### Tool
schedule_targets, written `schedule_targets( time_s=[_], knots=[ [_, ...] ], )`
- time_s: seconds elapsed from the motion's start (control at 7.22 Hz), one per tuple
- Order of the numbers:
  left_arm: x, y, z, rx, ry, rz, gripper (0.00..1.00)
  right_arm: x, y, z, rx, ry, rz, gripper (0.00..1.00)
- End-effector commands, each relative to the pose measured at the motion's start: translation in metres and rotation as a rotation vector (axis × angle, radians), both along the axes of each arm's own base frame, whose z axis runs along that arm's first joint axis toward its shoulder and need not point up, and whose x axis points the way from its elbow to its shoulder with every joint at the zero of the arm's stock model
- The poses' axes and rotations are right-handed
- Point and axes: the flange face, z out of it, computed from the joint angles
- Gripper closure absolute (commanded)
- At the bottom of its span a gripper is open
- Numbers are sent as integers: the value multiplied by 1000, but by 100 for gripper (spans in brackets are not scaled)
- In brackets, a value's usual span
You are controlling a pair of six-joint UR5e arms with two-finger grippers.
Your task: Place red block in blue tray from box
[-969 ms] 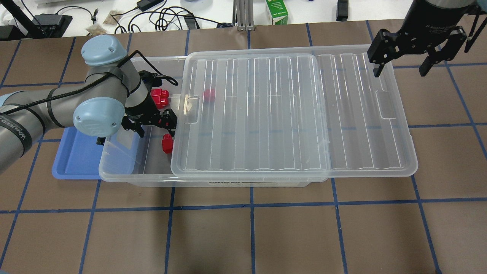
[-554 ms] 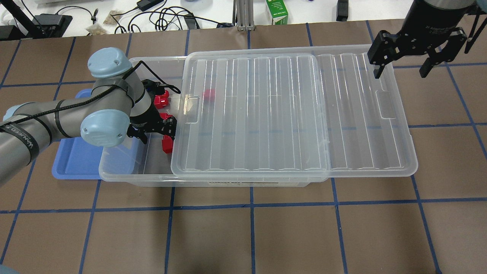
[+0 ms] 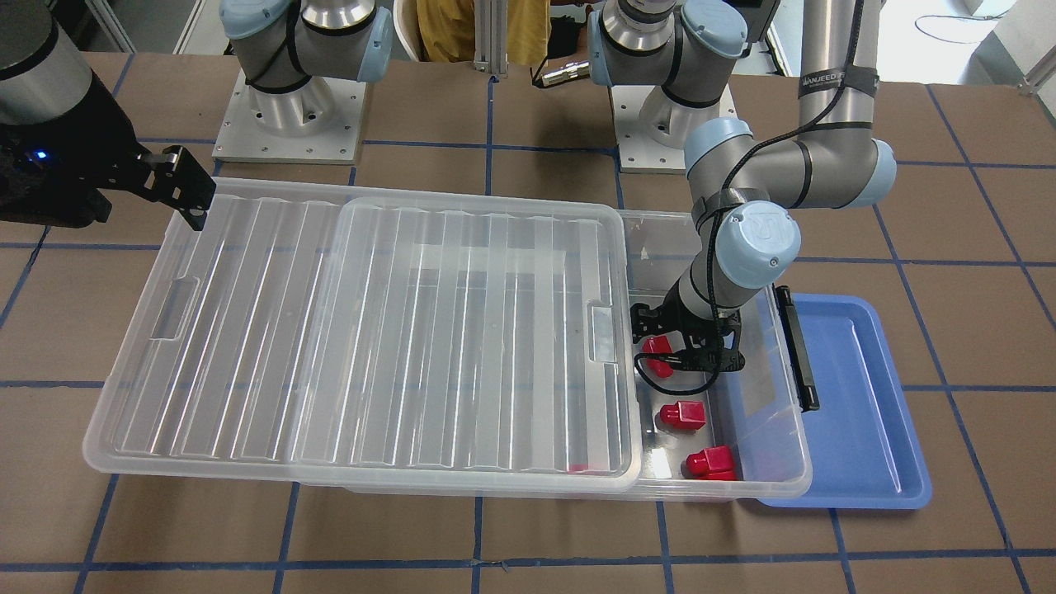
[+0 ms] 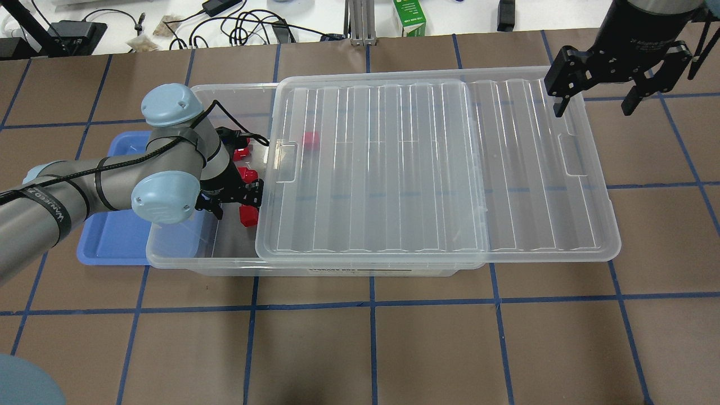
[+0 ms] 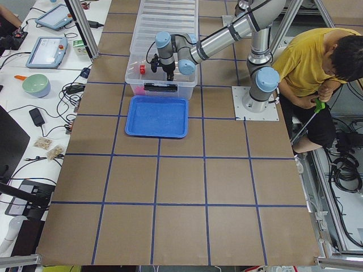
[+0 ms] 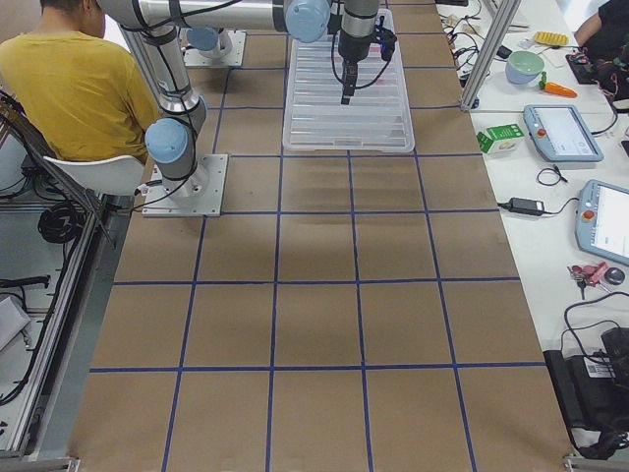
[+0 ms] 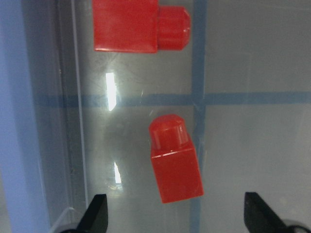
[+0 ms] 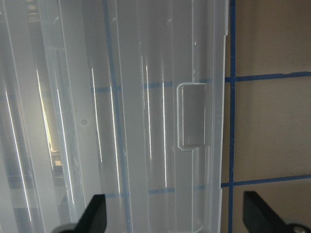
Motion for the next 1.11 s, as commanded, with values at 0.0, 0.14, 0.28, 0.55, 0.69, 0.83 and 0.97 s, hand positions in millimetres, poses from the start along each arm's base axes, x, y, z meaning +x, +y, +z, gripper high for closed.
schedule_targets(
  time_s=[0.0, 0.14, 0.28, 0.55, 0.69, 0.83, 0.97],
  knots=[
    [1, -2, -10, 4, -1, 8, 0, 0, 0, -1, 2, 3, 2, 0],
    [1, -2, -17, 15, 1, 10, 0, 0, 0, -1, 2, 3, 2, 0],
    [1, -2, -22, 24, 0, 9, 0, 0, -1, -1, 0, 3, 2, 0],
    [4, -5, -31, 40, 0, 32, 5, 0, -1, -1, 0, 3, 2, 0],
    [11, -11, -28, 32, 1, 39, 51, 0, -1, -1, 2, 3, 2, 0],
    [12, -10, -28, 32, 1, 40, 67, 0, 0, -1, 2, 4, 2, 0],
    [12, -10, -25, 24, 4, 38, 75, -1, -1, -2, 6, 4, 2, 0]
  ],
)
